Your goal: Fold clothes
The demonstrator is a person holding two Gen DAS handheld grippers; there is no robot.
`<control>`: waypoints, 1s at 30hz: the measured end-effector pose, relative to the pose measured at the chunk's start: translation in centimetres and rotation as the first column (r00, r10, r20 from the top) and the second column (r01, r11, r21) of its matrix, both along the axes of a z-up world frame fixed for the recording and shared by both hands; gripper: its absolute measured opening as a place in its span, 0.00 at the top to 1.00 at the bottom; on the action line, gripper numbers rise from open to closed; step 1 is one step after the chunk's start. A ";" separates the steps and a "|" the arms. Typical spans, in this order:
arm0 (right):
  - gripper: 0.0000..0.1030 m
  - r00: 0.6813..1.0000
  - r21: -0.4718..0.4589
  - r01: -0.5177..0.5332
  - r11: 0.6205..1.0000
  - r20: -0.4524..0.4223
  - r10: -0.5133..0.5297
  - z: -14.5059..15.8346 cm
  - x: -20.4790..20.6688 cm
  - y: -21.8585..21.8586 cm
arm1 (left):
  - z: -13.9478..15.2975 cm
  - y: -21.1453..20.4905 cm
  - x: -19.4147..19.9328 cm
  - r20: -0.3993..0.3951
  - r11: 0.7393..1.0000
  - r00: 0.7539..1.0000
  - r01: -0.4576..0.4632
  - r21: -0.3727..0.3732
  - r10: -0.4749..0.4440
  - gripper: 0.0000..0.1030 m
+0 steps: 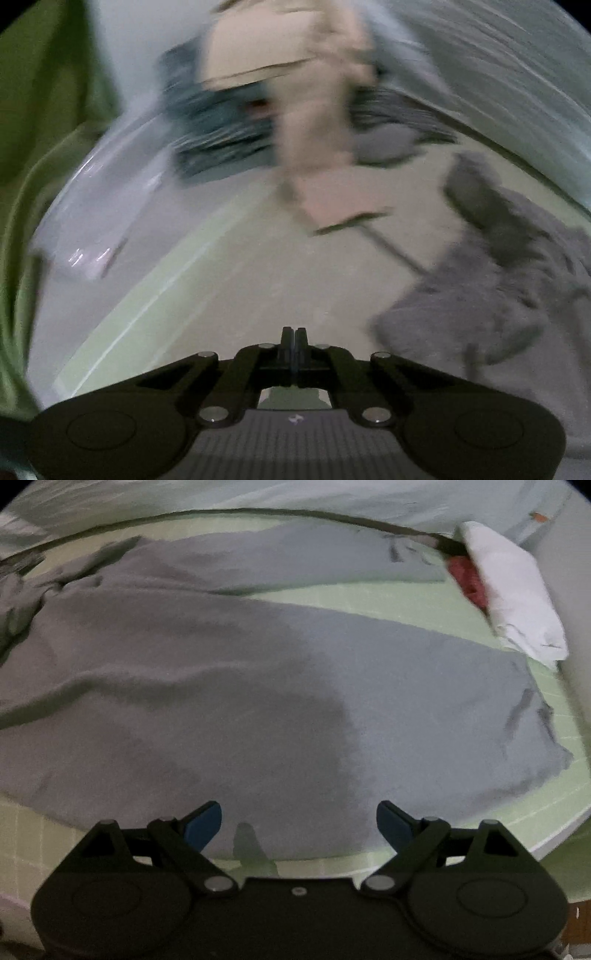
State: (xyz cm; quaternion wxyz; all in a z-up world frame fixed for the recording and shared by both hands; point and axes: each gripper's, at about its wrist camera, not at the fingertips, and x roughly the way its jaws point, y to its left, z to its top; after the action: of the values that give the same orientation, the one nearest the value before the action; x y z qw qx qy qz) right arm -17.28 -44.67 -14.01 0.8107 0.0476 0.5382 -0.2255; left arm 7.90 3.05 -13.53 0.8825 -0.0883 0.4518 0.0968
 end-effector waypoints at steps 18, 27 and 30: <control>0.11 1.000 -0.006 0.008 1.000 0.025 -0.008 0.0 0.2 3.3 | 0.2 -6.4 3.8 0.082 0.913 0.915 0.401 -0.080 -0.395 0.42; 0.11 0.996 -0.020 0.082 0.996 0.031 -0.081 -0.1 -0.1 3.7 | -1.5 -7.0 5.1 0.042 0.886 0.886 0.462 -0.035 -0.461 0.75; 0.11 0.997 -0.024 0.078 0.997 0.028 -0.078 -0.1 0.3 4.0 | -1.4 -5.9 5.3 0.048 0.903 0.905 0.425 -0.071 -0.422 0.88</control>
State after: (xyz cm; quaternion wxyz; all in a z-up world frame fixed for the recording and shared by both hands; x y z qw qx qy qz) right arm -16.94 -40.70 -14.07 0.8090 0.0615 0.5221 -0.2630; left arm 13.16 -2.80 -14.94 0.8851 -0.0247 0.4498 -0.1165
